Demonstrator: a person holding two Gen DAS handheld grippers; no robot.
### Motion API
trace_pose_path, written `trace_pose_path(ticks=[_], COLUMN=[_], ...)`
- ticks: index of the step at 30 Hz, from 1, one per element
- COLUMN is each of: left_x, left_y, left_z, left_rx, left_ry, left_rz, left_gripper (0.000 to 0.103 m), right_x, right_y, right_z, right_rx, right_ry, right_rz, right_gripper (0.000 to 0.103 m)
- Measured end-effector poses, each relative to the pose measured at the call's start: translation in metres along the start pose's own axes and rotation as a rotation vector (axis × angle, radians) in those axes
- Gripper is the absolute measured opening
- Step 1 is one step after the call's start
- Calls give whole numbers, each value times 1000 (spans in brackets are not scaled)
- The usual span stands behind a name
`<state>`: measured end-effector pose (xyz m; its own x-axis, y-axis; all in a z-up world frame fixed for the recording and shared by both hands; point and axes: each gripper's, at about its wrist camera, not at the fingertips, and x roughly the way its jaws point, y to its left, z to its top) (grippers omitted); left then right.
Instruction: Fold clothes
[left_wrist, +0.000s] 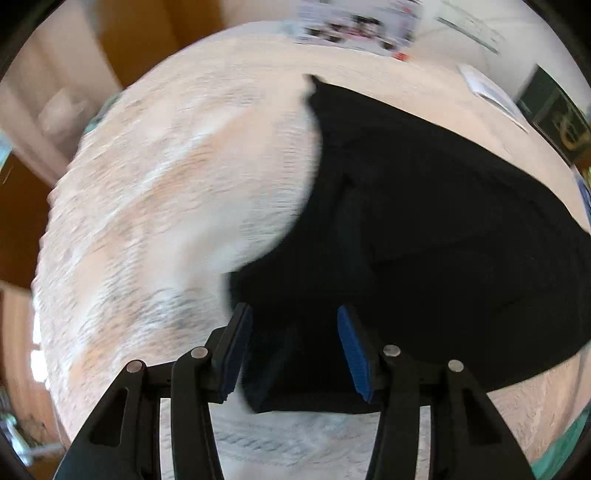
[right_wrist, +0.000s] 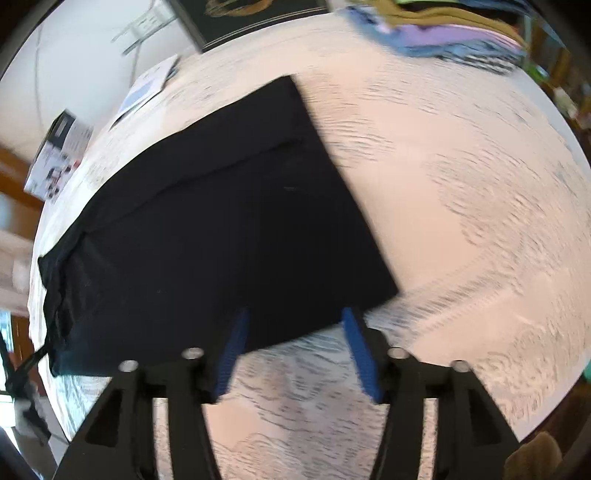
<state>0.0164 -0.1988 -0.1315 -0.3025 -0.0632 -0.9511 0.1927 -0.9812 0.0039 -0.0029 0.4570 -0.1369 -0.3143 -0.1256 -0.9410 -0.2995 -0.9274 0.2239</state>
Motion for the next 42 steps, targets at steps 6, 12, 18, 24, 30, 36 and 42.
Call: trace_pose_path(ticks=[6,12,18,24,30,36,42], left_x=[4,11,11,9,8,7,-18], left_y=[8,-1,-5,-7,-9,-11,-17], left_z=[-8,-14,-14,-16,-16,-17,-21], left_rx=[-25,-24,-16,-16,-11,-21,-57], left_ry=[28,54,62,67,80,89,27], left_rz=[-6,-14,5,16,30,40,7], left_gripper=[49,49,53,55,58,59,59], right_x=[-9,5,28,-7,-14,-23,8], right_y=[-17,-20,-11,-40,-79,-56,-33], right_z=[9,33,34,10,-4,26,47], right_rx=[49,1,-117,-36,20,-80,-229], right_ry=[-66,-22,26,-17,-24,-68,18], right_rz=[-15,-13,-80,-63,-41,129,66], right_gripper=[62,59,30,3,7,65,38])
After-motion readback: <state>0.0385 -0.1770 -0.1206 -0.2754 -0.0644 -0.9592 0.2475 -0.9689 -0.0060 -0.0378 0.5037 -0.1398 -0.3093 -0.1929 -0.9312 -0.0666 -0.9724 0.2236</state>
